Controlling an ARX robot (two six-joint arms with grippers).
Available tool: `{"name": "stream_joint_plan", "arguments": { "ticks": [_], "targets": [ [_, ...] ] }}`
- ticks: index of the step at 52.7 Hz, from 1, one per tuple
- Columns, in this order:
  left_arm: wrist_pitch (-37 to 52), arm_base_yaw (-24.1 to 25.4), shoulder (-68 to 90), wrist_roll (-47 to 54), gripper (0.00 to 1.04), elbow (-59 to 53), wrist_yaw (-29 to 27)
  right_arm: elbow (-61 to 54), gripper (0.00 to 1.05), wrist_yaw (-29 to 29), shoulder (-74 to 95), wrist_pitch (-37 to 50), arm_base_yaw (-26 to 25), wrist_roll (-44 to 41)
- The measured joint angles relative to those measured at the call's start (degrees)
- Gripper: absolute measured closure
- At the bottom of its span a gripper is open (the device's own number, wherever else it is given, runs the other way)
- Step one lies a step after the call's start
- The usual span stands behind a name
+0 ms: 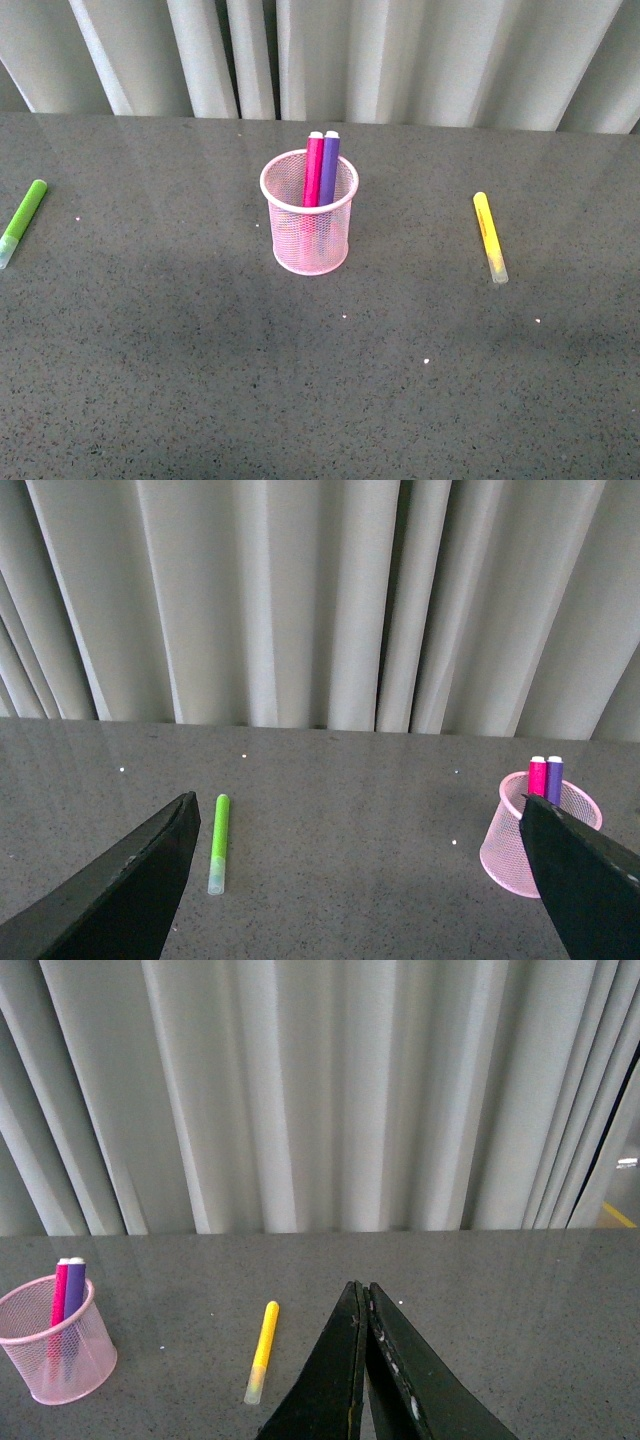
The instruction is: Insert purple and pink pens into pink cup
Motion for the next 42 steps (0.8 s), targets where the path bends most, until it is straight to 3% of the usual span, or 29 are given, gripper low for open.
{"name": "stream_joint_plan", "arguments": {
  "ticks": [4,10,21,30,42],
  "targets": [
    [0.0,0.0,0.0,0.0,0.07,0.0,0.0,0.0,0.98,0.0,0.0,0.0,0.0,0.0],
    [0.0,0.0,0.0,0.0,0.07,0.0,0.0,0.0,0.81,0.0,0.0,0.0,0.0,0.0],
    [0.0,0.0,0.0,0.0,0.07,0.0,0.0,0.0,0.35,0.0,0.0,0.0,0.0,0.0],
    [0.0,0.0,0.0,0.0,0.07,0.0,0.0,0.0,0.06,0.0,0.0,0.0,0.0,0.0],
    [0.0,0.0,0.0,0.0,0.07,0.0,0.0,0.0,0.07,0.0,0.0,0.0,0.0,0.0]
  ]
}}
